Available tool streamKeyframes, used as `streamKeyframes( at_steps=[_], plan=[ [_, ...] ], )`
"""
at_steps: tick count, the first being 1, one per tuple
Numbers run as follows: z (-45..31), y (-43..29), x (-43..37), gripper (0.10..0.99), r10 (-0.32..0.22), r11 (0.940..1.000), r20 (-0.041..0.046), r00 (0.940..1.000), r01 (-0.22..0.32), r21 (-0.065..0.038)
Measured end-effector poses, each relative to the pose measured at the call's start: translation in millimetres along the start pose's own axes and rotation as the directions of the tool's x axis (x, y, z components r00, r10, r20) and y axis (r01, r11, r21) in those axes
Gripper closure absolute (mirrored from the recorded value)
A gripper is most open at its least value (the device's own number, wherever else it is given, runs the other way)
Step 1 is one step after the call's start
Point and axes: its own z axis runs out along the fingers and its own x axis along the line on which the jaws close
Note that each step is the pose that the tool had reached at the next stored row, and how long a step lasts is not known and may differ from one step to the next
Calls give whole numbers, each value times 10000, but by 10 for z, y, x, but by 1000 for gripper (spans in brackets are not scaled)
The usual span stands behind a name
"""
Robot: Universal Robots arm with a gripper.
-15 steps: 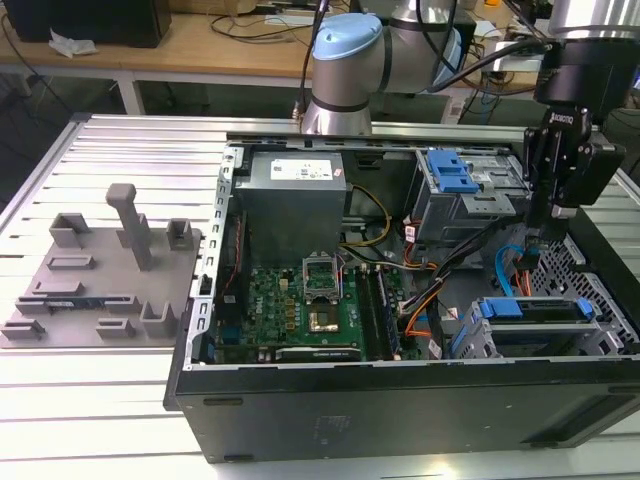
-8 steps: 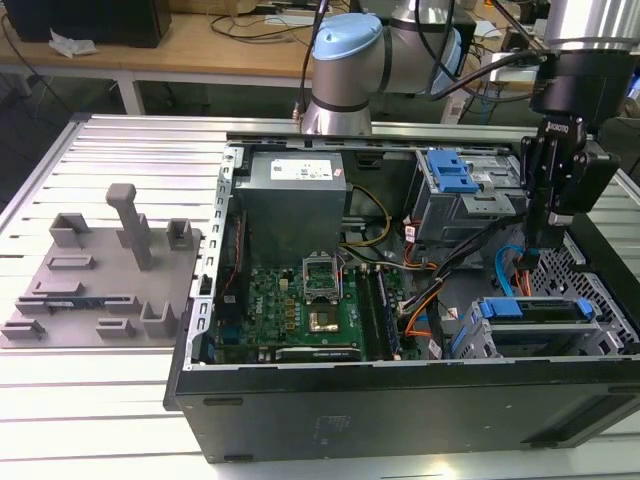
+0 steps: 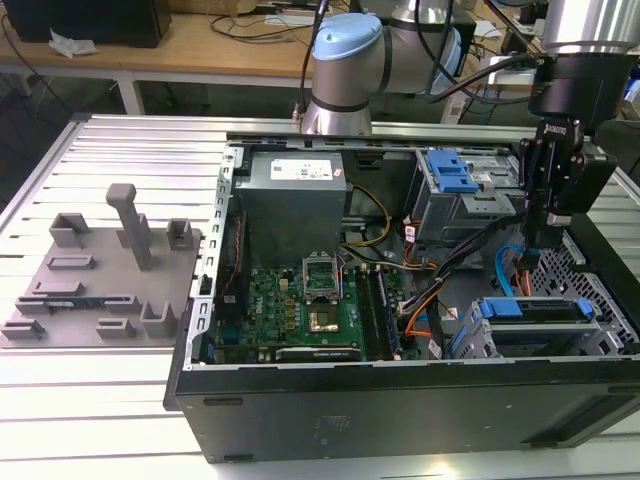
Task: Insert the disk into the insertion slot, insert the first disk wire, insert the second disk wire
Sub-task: 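Insert the first disk wire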
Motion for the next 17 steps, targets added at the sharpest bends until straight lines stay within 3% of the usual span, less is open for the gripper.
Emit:
streamKeyframes(
  at_steps=[3, 4, 14, 17],
  plan=[
    [-10, 4, -30, 667, 0, 10000, -36, 10000, 1, 5],
    [-15, 7, -46, 753, 0, 10000, -46, 10000, 0, 6],
    [-15, 10, -64, 753, 0, 10000, -65, 10000, 0, 8],
    [-7, 13, -85, 753, 1, 10000, -183, 9998, 0, 26]
  ],
)
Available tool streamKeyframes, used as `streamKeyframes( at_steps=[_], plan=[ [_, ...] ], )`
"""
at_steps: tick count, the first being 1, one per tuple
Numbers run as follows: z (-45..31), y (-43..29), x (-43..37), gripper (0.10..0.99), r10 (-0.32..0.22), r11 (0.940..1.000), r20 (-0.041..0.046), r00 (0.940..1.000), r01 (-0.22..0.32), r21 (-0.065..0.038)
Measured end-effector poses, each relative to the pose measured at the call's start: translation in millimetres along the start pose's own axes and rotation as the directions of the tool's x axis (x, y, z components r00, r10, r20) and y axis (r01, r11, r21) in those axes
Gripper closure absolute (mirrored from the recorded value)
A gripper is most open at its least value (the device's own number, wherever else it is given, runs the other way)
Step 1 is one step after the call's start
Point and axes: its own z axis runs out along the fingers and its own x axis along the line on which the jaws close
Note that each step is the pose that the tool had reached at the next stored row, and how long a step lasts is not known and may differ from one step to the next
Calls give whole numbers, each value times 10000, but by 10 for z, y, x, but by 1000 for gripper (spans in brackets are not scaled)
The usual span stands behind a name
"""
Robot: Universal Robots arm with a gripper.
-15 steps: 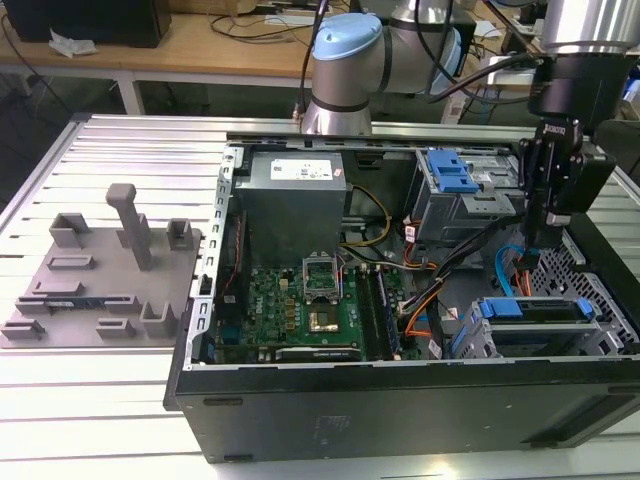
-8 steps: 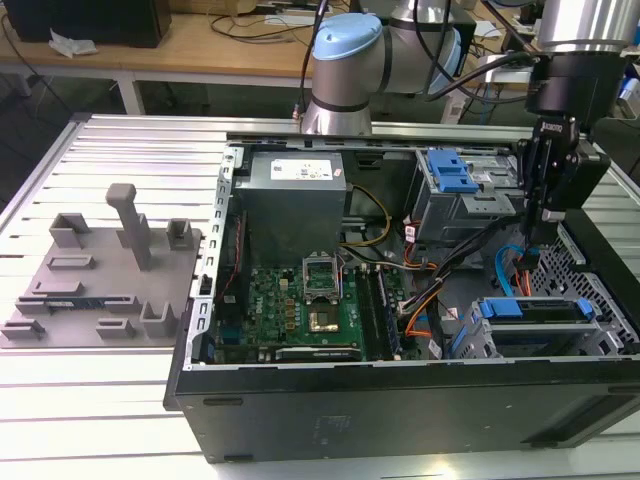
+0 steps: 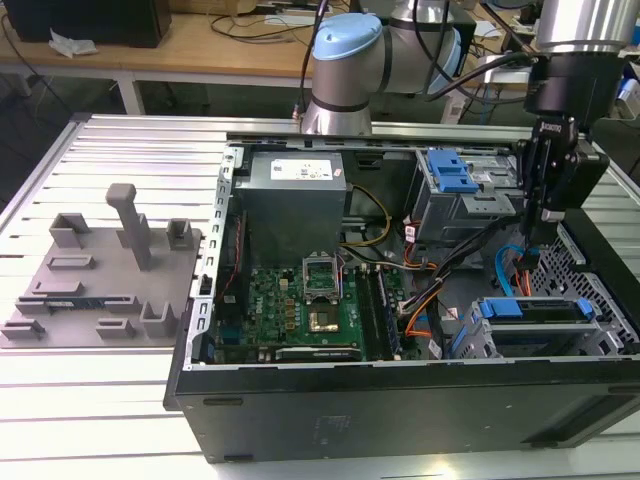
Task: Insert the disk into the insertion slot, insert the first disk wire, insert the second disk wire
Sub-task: 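Insert the first disk wire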
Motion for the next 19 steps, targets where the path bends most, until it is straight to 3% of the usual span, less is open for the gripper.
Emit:
streamKeyframes(
  at_steps=[5, 7, 12, 19],
  plan=[
    [0, 3, -25, 773, 0, 10000, -151, 9999, 0, 23],
    [-2, 4, -27, 902, 1, 10000, -163, 9999, -1, 24],
    [-1, 4, -27, 922, 0, 10000, -158, 9999, 0, 24],
    [-25, -25, 166, 922, 0, 10000, 435, 9991, 3, -64]
  ],
)
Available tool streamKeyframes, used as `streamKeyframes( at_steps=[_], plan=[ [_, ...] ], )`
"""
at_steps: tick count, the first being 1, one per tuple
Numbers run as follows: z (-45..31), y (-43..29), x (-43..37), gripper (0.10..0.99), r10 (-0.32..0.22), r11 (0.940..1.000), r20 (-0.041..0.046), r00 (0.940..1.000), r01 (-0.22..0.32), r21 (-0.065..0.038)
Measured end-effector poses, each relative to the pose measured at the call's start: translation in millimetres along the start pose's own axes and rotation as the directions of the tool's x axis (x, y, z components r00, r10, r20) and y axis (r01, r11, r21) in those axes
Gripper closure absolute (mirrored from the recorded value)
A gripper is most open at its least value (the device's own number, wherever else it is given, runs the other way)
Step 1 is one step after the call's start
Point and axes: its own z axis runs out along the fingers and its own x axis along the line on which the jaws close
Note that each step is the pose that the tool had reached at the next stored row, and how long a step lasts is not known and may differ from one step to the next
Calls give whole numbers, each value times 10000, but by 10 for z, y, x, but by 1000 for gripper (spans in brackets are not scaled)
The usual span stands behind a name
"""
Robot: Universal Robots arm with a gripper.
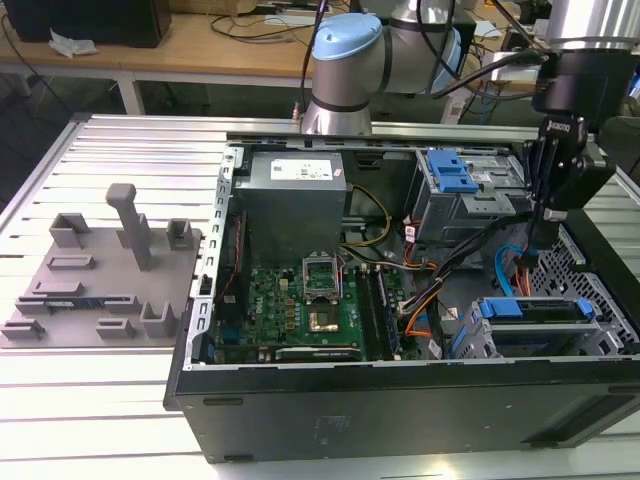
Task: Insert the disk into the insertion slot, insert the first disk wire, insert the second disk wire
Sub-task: 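Insert the first disk wire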
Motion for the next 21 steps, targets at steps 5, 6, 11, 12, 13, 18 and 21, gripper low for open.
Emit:
streamKeyframes(
  at_steps=[5, 6, 11, 12, 13, 18, 21],
  plan=[
    [13, -20, 136, 922, 0, 10000, 510, 9987, 4, -75],
    [17, -27, 177, 922, 1, 10000, 651, 9979, 5, -96],
    [31, -46, 310, 922, 4, 9999, 1035, 9946, 12, -153],
    [35, -51, 343, 922, 5, 9999, 1112, 9938, 13, -165],
    [41, -55, 369, 922, 6, 9998, 1169, 9931, 14, -174],
    [149, -94, 628, 922, 13, 9997, 1543, 9880, 23, -229],
    [187, -106, 709, 922, 21, 9996, 1943, 9809, 35, -287]
  ],
)
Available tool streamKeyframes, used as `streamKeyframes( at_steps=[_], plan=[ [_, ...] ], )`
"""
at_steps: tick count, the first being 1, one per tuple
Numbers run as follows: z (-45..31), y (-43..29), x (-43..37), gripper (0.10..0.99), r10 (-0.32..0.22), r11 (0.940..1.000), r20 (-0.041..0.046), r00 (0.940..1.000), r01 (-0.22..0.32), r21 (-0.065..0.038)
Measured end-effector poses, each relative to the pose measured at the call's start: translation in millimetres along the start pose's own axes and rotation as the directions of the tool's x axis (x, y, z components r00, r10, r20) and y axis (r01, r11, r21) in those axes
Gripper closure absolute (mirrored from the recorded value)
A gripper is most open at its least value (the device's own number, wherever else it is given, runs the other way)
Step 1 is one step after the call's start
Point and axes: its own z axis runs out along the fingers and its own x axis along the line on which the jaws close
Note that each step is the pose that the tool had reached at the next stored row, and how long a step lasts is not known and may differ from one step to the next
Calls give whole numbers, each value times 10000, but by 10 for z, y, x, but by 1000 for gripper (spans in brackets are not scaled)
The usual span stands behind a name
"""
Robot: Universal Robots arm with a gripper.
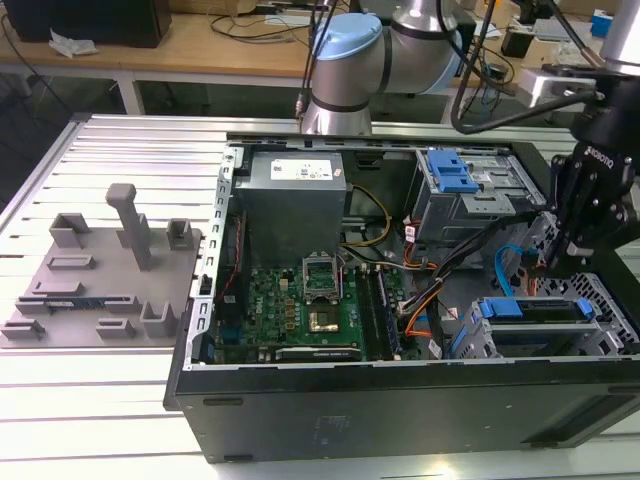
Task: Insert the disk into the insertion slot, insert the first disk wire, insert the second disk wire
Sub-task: 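Insert the first disk wire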
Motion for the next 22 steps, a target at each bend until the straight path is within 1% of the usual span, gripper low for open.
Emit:
streamKeyframes(
  at_steps=[2, 4, 5, 6, 8, 9, 11, 12, 14, 19, 22],
  plan=[
    [10, -6, 39, 922, -1, 10000, 383, 9993, 3, -54],
    [21, -12, 84, 922, -4, 9999, 841, 9965, 14, -118],
    [23, -14, 96, 922, -8, 9999, 941, 9956, 20, -130],
    [28, -17, 114, 922, -19, 9999, 1072, 9942, 35, -146],
    [32, -19, 131, 922, -42, 9999, 1177, 9930, 60, -156],
    [35, -21, 144, 922, -77, 9998, 1266, 9919, 98, -159],
    [37, -24, 165, 922, -157, 9997, 1495, 9886, 184, -167],
    [38, -25, 174, 922, -178, 9996, 1564, 9875, 207, -170],
    [44, -29, 198, 922, -199, 9996, 1668, 9858, 232, -177],
    [45, -30, 205, 922, -222, 9995, 1667, 9858, 255, -177],
    [46, -30, 206, 922, -498, 9985, 1673, 9847, 529, -139]
  ],
)
